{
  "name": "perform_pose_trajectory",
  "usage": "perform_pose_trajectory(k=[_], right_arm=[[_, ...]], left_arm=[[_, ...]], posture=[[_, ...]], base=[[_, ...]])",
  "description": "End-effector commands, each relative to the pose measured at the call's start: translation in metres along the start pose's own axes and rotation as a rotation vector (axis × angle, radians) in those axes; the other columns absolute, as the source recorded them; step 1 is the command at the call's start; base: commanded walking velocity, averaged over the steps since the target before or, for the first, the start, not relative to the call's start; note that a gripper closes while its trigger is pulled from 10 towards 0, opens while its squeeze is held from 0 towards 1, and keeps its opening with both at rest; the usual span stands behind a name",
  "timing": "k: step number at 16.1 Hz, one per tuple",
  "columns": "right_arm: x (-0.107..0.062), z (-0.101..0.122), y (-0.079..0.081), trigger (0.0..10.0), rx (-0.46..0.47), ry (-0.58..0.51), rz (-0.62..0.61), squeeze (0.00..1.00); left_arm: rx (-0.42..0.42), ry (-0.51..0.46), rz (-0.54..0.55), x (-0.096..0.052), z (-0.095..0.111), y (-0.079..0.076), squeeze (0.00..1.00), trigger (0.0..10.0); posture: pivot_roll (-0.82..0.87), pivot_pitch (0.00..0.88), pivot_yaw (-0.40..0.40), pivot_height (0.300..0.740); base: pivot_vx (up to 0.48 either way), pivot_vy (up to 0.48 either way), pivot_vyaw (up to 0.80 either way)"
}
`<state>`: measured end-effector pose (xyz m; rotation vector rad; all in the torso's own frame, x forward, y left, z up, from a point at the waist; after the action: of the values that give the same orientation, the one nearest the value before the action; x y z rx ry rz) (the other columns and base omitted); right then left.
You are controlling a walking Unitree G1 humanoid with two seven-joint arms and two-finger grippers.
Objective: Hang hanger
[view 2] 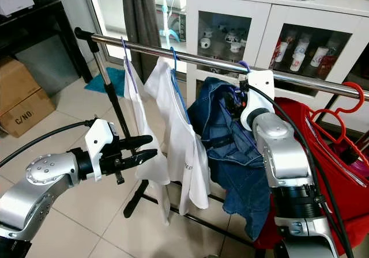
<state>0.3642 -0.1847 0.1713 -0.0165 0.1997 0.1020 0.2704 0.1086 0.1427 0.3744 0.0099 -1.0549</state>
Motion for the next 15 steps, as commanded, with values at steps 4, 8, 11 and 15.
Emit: perform_pose_trajectory(k=[4, 8, 11, 15], right_arm=[[0.000, 0.010, 0.006, 4.4, 0.010, -0.036, 0.033, 0.00], [-0.003, 0.013, 0.004, 0.2, 0.001, -0.049, 0.042, 0.00], [-0.004, 0.005, 0.005, 0.0, -0.001, -0.027, 0.050, 0.00], [-0.002, -0.001, 0.010, 0.0, -0.002, -0.004, 0.066, 0.00]], left_arm=[[0.018, 0.012, -0.001, 0.001, 0.000, 0.001, 0.00, 10.0], [0.019, 0.010, -0.005, 0.002, 0.000, 0.001, 0.00, 10.0], [0.020, 0.010, -0.010, 0.003, -0.001, 0.000, 0.00, 10.0], [0.020, 0.011, -0.011, 0.003, -0.001, 0.000, 0.00, 10.0]], posture=[[-0.05, 0.013, 0.047, 0.740], [-0.05, 0.008, 0.049, 0.740], [-0.06, 0.002, 0.054, 0.740], [-0.05, 0.000, 0.052, 0.740]], base=[[0.000, 0.000, 0.00], [0.000, 0.000, 0.00], [0.000, 0.000, 0.00], [0.000, 0.000, 0.00]])
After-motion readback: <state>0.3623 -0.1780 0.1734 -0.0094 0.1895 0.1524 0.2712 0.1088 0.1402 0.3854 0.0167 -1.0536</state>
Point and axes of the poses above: a point about 5 cm out from each wrist's last joint towards the gripper, its own x axis pointing out of the wrist towards the gripper, its own z axis along the axis of the wrist's last joint, y = z × x, the point moved 3 cm from there along x, pointing out of the wrist towards the gripper, and after that the axes turned 12 degrees about x, right-handed, at the moved point
